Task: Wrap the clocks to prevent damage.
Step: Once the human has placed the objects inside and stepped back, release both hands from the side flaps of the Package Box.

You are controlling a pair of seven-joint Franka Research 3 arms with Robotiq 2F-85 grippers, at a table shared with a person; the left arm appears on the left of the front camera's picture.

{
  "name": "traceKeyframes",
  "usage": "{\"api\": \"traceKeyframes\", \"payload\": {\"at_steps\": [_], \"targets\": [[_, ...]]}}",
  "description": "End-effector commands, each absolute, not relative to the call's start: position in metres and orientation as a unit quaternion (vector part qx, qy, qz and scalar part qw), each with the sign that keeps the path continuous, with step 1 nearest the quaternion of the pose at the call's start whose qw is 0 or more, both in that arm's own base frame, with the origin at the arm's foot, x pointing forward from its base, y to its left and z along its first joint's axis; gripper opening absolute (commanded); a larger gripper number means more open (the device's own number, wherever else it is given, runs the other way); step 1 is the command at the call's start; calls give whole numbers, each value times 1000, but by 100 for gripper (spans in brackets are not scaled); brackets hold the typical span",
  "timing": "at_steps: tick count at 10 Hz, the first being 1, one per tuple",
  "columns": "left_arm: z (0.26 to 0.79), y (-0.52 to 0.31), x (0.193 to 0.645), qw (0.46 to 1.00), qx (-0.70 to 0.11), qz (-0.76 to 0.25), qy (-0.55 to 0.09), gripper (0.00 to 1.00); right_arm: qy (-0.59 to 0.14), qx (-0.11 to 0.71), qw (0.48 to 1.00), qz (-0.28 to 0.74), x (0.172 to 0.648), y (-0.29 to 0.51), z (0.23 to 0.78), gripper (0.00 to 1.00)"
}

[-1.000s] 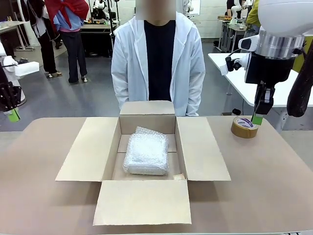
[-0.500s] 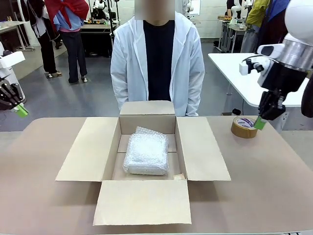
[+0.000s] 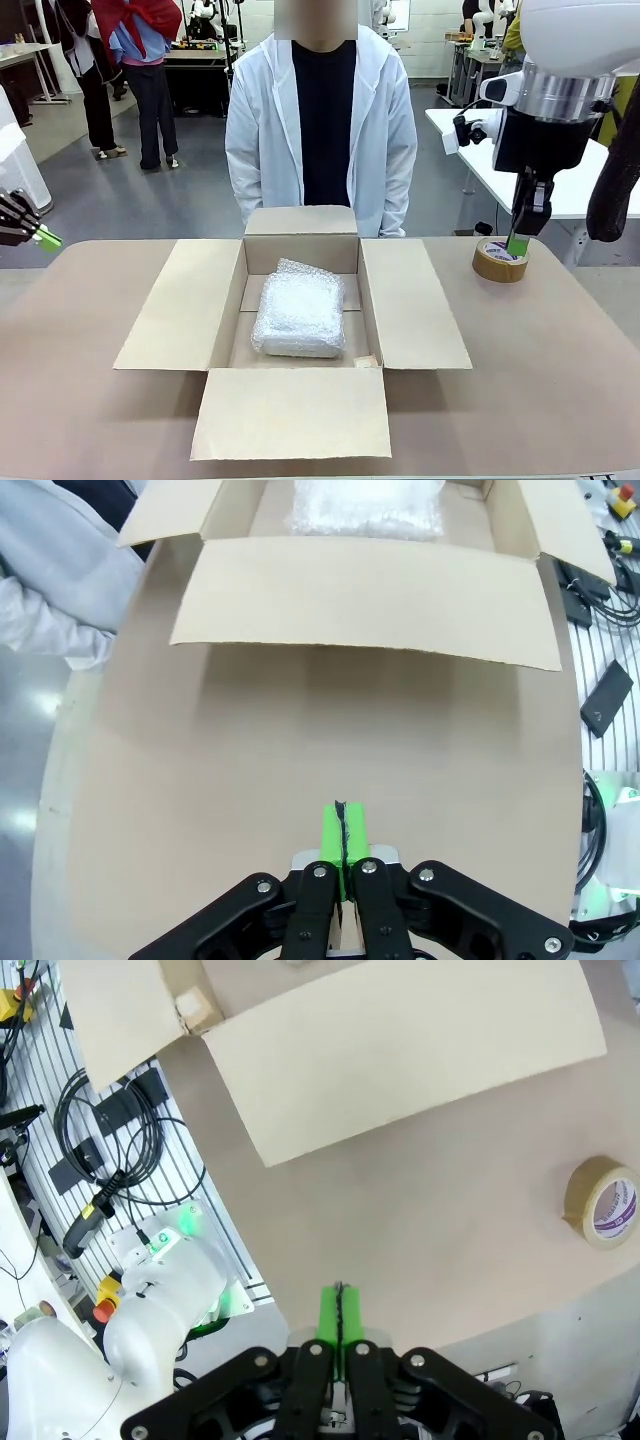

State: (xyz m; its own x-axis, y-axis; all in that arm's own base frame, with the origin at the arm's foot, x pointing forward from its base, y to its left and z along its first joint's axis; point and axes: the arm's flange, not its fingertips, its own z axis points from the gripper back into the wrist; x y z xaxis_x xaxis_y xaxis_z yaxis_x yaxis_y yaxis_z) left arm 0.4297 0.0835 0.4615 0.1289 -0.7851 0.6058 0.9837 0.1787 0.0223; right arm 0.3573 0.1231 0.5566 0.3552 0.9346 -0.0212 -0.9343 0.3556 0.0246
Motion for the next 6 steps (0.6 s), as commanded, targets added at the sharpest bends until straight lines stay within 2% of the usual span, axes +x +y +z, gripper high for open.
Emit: {"api": "traceKeyframes", "payload": {"at_steps": [1, 3, 5, 6], "targets": [[442, 82, 436, 717, -213, -616, -248, 0, 14, 2, 821, 570, 356, 127, 557, 1], [442, 79, 440, 713, -212, -622, -244, 0, -89, 92, 738, 662, 372, 85, 551, 1], [439, 76, 442, 711, -217, -625, -238, 0, -202, 167, 687, 678, 386, 27, 522, 1], [440, 74, 443, 710, -220, -627, -234, 0, -234, 183, 674, 676, 388, 9, 506, 1]]}}
